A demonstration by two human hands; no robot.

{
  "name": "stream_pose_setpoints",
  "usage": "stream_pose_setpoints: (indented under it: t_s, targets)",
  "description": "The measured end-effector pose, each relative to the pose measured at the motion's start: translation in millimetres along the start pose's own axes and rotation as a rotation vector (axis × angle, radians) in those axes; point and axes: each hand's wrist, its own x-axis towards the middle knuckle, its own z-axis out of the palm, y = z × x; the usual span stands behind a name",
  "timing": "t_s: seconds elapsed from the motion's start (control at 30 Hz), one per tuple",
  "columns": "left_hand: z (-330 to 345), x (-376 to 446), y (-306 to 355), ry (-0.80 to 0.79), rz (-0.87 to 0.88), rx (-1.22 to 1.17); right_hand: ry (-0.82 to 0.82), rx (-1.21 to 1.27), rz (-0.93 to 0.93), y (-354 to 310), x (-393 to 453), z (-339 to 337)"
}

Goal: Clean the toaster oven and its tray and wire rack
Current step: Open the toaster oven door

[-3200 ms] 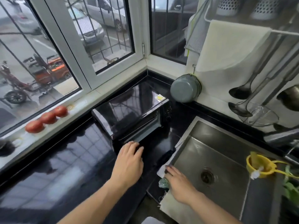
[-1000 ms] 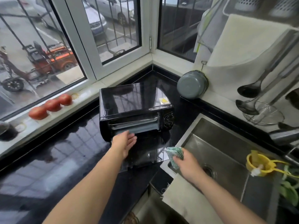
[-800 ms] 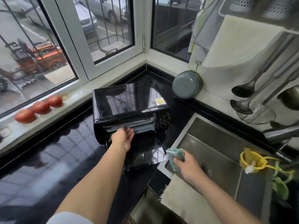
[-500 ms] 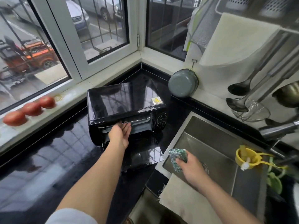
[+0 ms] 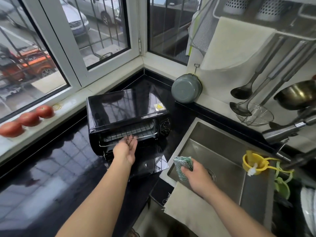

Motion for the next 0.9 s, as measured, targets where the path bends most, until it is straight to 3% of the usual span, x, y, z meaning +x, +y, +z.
stream_pose_setpoints:
  t_s: [0.5, 0.9]
  targets:
    - [-147, -139, -62, 0.027, 0.041, -0.033, -0.146, 0.050, 0.042, 34, -14, 24]
    - [-262, -154, -38, 0.432, 0.180, -0.321, -0.276, 0.004, 0.016, 28, -12, 56]
